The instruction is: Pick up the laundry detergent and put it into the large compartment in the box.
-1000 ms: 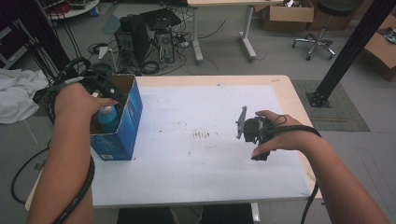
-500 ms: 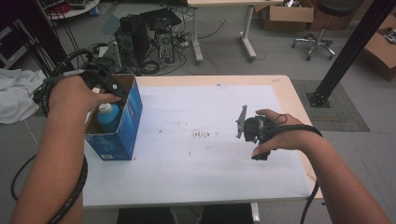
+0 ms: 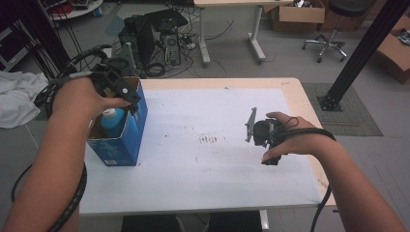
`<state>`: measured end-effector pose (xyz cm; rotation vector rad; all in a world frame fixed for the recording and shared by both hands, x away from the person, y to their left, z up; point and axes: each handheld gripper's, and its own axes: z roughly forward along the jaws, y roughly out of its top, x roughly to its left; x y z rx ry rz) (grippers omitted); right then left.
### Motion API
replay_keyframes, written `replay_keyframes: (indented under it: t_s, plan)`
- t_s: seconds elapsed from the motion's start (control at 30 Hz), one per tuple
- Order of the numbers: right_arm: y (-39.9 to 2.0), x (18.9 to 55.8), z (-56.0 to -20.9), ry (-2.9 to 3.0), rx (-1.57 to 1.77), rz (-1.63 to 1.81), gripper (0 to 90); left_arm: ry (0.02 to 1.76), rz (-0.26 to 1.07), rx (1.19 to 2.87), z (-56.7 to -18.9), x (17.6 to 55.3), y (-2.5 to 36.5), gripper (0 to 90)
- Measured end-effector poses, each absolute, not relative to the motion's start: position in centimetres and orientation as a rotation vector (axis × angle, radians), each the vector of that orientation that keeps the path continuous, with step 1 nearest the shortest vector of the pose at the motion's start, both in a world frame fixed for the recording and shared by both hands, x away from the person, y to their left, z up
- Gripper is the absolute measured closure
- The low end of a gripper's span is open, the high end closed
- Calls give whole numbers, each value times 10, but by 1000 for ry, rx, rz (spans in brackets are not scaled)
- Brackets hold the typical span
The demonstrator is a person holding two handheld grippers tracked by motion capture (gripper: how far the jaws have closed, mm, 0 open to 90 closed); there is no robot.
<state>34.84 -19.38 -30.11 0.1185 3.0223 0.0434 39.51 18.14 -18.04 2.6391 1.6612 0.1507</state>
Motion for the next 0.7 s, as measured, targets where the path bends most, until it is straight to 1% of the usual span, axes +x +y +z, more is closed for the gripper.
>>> replay_keyframes:
  t_s: [0.1, 0.17, 0.27, 0.4, 0.6, 0.7]
  plan:
    - [-193, 349, -300, 3022, 118, 43, 165, 1521, 123, 2692, -177, 391, 166, 1]
    - [-192, 350, -299, 3022, 118, 39, 165, 1386, 146, 2743, -176, 387, 154, 1]
    - [-191, 350, -299, 3021, 118, 34, 165, 1256, 157, 2770, -174, 381, 139, 1]
    - [-190, 350, -299, 3019, 118, 31, 165, 1041, 158, 2898, -176, 369, 115, 1]
    - [-187, 350, -299, 3022, 117, 23, 165, 820, 107, 2960, -178, 354, 90, 1]
    - [-185, 350, -299, 3024, 104, 23, 165, 669, 78, 3000, -179, 347, 82, 1]
